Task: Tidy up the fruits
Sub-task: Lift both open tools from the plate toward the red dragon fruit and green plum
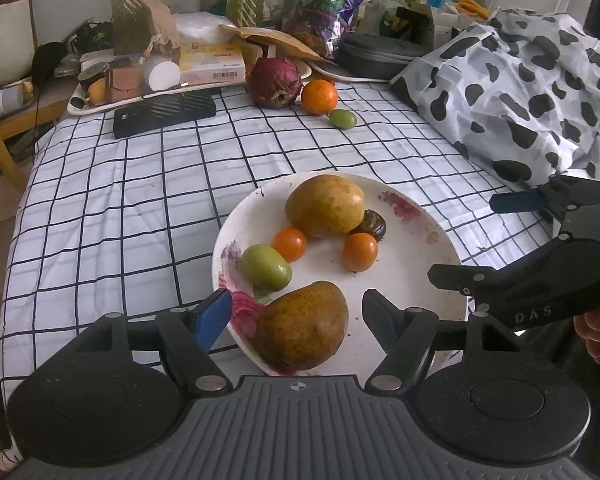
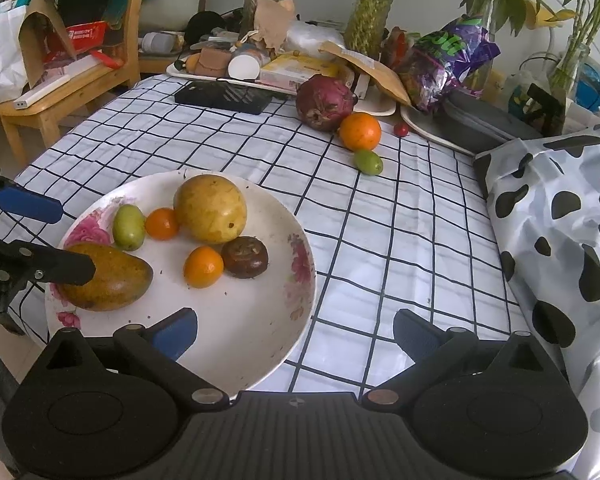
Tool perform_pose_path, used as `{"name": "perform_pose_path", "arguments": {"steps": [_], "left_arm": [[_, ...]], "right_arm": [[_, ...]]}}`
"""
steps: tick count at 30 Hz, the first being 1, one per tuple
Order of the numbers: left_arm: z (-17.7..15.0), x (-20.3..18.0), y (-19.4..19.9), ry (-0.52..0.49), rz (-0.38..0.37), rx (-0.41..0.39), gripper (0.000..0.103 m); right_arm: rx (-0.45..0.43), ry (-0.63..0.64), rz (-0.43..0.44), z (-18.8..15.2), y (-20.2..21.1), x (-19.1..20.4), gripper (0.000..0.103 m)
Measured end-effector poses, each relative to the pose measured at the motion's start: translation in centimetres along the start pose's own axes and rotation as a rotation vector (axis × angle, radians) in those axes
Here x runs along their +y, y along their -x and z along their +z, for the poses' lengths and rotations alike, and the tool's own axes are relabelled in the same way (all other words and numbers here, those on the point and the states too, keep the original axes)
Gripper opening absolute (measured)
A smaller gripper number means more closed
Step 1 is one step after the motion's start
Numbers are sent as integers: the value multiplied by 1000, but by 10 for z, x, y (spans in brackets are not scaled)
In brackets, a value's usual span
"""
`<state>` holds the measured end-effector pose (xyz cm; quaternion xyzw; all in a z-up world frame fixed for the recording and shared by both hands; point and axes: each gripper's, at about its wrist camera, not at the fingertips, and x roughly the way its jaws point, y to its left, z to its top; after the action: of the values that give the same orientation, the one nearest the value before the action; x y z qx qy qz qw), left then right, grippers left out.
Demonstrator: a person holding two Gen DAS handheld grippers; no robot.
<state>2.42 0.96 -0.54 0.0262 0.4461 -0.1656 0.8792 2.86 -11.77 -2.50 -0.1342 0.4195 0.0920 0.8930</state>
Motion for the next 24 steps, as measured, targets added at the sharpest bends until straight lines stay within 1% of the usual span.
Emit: {"name": "perform_pose_path", "arguments": {"steps": [11,17,24], "left_arm": [[1,-1,2,-9,16,-20,71],[6,-3,2,-29,29,-36,71],[15,-7,0,-62,39,-59,71]], "right_arm": [[-14,-25,-15,0,2,-4,103],[-19,-38,-24,2,1,-8,103],[-39,-96,-39,5,0,-20,103]]}}
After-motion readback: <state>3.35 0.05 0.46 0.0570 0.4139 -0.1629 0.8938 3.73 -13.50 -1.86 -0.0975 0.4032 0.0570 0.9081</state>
